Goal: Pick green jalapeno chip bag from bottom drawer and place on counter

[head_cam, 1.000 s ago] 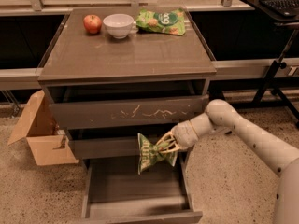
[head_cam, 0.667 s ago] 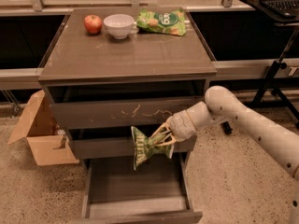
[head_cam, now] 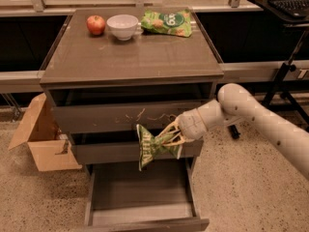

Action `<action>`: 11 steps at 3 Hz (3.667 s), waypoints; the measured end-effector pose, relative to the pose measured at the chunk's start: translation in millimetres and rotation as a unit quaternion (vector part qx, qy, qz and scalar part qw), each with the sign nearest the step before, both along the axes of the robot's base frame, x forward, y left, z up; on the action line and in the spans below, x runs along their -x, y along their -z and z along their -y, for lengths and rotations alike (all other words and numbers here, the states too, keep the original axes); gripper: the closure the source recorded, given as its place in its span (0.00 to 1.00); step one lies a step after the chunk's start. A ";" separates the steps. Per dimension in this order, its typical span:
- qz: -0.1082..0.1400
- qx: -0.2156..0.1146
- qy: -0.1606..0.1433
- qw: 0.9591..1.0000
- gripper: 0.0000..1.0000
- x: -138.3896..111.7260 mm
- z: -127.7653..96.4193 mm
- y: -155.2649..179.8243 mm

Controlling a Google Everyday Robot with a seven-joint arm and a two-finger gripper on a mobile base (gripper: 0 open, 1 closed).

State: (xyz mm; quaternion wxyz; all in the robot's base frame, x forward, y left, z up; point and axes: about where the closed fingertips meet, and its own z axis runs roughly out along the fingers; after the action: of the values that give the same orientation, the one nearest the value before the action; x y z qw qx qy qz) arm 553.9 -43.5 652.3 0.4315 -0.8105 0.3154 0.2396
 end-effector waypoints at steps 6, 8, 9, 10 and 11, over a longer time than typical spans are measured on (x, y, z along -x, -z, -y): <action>0.209 0.012 0.078 0.975 1.00 -82.8 39.1 -232.3; 0.160 -0.044 0.117 0.979 1.00 -168.4 45.8 -244.7; 0.159 -0.073 0.149 0.973 1.00 -200.2 58.6 -254.2; 0.174 -0.083 0.162 0.968 1.00 -207.9 68.3 -268.7; 0.174 -0.083 0.162 0.968 1.00 -207.9 68.3 -268.7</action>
Offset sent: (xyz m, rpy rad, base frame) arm 0.0323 -0.0290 0.1970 0.0041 -0.3560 -0.0898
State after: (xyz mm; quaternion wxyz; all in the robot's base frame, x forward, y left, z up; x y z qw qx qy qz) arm 761.8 -111.8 921.0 0.5781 -0.7395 0.3416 0.0472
